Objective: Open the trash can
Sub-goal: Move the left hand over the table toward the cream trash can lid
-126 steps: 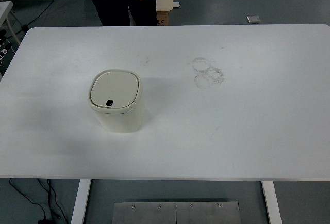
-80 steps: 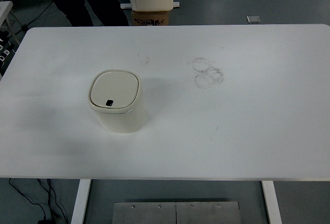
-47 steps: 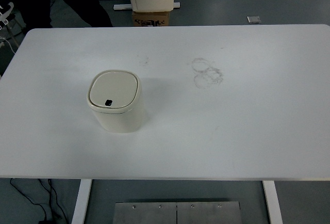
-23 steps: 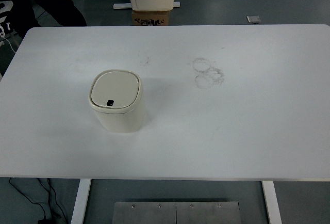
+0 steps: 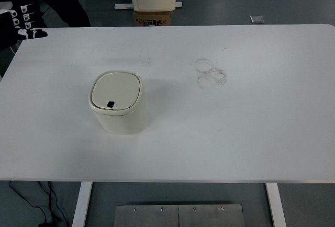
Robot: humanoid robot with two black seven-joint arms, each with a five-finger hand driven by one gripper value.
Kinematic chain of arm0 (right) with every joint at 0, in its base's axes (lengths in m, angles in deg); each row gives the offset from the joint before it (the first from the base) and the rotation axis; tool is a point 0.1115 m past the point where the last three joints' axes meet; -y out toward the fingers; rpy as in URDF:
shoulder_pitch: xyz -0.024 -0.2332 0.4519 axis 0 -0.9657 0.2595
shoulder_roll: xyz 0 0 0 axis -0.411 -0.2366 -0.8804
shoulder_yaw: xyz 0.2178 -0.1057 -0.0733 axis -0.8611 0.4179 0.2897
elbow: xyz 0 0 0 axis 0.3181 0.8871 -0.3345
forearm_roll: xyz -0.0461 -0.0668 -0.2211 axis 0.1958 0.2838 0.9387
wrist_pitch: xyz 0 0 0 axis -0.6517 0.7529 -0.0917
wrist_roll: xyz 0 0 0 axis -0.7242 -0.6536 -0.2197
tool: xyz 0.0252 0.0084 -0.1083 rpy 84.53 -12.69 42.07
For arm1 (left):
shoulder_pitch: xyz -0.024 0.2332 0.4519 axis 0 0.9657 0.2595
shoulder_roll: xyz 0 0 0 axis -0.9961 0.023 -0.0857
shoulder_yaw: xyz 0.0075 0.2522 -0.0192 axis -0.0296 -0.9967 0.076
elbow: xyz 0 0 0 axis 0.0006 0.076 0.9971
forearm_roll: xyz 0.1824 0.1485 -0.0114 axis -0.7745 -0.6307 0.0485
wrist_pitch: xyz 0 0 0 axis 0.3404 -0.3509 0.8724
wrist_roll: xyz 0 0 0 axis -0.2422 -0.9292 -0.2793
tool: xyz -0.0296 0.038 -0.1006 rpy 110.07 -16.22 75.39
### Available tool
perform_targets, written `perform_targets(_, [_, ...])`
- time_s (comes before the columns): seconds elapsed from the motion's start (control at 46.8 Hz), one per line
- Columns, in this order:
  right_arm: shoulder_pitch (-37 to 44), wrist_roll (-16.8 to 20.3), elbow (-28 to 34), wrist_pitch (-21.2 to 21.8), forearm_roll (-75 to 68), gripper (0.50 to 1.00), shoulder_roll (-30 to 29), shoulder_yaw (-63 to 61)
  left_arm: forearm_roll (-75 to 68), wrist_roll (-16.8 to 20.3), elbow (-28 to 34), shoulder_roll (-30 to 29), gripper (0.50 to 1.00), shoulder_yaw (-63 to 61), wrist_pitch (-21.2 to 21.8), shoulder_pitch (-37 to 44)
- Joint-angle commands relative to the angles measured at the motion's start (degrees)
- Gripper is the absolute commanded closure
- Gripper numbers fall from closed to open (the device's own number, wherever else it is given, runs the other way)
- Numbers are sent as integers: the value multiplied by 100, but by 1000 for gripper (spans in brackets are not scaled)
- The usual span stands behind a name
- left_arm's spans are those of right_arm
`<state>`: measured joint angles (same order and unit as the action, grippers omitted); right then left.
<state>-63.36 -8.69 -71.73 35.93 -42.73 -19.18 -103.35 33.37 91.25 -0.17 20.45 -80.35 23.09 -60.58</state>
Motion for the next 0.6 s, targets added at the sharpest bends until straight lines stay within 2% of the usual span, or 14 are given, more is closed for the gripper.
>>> perform_targets(0.0, [0, 0, 0, 0, 0, 509, 0, 0, -8, 0, -77, 60, 500, -7, -43, 28])
perform_targets(0.278, [0, 0, 0, 0, 0, 509, 0, 0, -403, 0, -358, 7, 500, -7, -95, -7])
perform_targets(0.577, [0, 0, 0, 0, 0, 509, 0, 0, -1115, -9, -587, -151, 500, -16, -605, -288])
